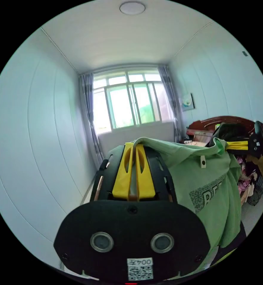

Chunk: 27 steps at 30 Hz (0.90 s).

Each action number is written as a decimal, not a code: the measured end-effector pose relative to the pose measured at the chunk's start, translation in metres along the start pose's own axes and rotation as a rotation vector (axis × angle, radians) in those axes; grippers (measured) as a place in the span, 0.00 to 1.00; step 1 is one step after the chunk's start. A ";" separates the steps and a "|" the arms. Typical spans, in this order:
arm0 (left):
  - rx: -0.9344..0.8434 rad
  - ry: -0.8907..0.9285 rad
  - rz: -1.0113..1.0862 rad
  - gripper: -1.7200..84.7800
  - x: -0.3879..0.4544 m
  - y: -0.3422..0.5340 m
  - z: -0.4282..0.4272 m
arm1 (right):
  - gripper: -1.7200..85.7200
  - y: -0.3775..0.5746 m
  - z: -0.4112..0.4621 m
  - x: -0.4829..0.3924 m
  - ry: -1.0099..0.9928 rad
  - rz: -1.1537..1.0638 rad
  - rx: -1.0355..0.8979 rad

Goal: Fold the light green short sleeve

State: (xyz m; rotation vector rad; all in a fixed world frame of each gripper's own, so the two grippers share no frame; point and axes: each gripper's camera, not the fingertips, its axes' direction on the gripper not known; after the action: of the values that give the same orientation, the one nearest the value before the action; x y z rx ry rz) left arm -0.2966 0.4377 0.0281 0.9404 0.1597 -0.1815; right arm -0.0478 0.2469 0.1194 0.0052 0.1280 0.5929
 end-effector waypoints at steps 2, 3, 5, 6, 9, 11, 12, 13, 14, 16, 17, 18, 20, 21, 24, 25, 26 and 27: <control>-0.086 0.004 0.005 0.03 0.007 0.012 0.071 | 0.02 -0.003 0.059 -0.006 -0.011 -0.009 -0.068; -0.145 0.007 0.012 0.03 0.013 0.021 0.121 | 0.03 -0.004 0.100 -0.010 -0.014 -0.015 -0.117; -0.248 0.019 0.004 0.03 0.021 0.039 0.198 | 0.03 -0.005 0.164 -0.015 -0.035 -0.005 -0.195; -0.319 0.035 0.009 0.03 0.028 0.053 0.247 | 0.04 -0.003 0.208 -0.019 -0.053 0.017 -0.255; -0.532 0.117 -0.080 0.03 0.036 0.095 0.362 | 0.07 0.007 0.311 -0.028 -0.079 0.098 -0.428; -0.621 0.169 -0.169 0.04 0.035 0.122 0.413 | 0.08 0.018 0.356 -0.028 -0.059 0.152 -0.510; -0.672 0.199 -0.234 0.05 0.032 0.138 0.441 | 0.08 0.025 0.371 -0.022 -0.068 0.199 -0.520; -0.687 0.213 -0.266 0.05 0.030 0.145 0.452 | 0.09 0.033 0.376 -0.012 -0.113 0.263 -0.495; -0.700 0.239 -0.325 0.06 0.025 0.158 0.469 | 0.09 0.037 0.374 -0.006 -0.149 0.294 -0.470; -0.705 0.284 -0.384 0.08 0.016 0.172 0.484 | 0.11 0.060 0.353 0.007 -0.318 0.339 -0.365; -0.709 0.312 -0.396 0.09 0.011 0.180 0.490 | 0.11 0.067 0.344 0.007 -0.351 0.330 -0.340; -0.718 0.348 -0.403 0.10 0.003 0.187 0.493 | 0.12 0.083 0.324 0.004 -0.400 0.306 -0.290; -0.731 0.429 -0.416 0.12 -0.009 0.197 0.488 | 0.14 0.113 0.290 -0.008 -0.426 0.254 -0.245; -0.726 0.478 -0.428 0.13 -0.018 0.205 0.477 | 0.14 0.135 0.269 -0.020 -0.439 0.220 -0.241; -0.732 0.579 -0.411 0.15 -0.030 0.226 0.429 | 0.13 0.192 0.232 -0.056 -0.507 0.155 -0.300; -0.733 0.595 -0.404 0.15 -0.030 0.231 0.415 | 0.13 0.212 0.223 -0.074 -0.509 0.101 -0.338; -0.728 0.614 -0.389 0.15 -0.029 0.243 0.385 | 0.13 0.220 0.220 -0.083 -0.504 0.075 -0.355; -0.734 0.630 -0.372 0.15 -0.023 0.257 0.355 | 0.14 0.233 0.215 -0.101 -0.490 0.009 -0.384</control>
State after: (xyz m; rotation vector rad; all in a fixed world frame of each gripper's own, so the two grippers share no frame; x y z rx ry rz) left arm -0.2410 0.2993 0.4401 0.1974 0.9223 -0.1453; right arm -0.2347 0.3910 0.3543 -0.2206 -0.4621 0.6025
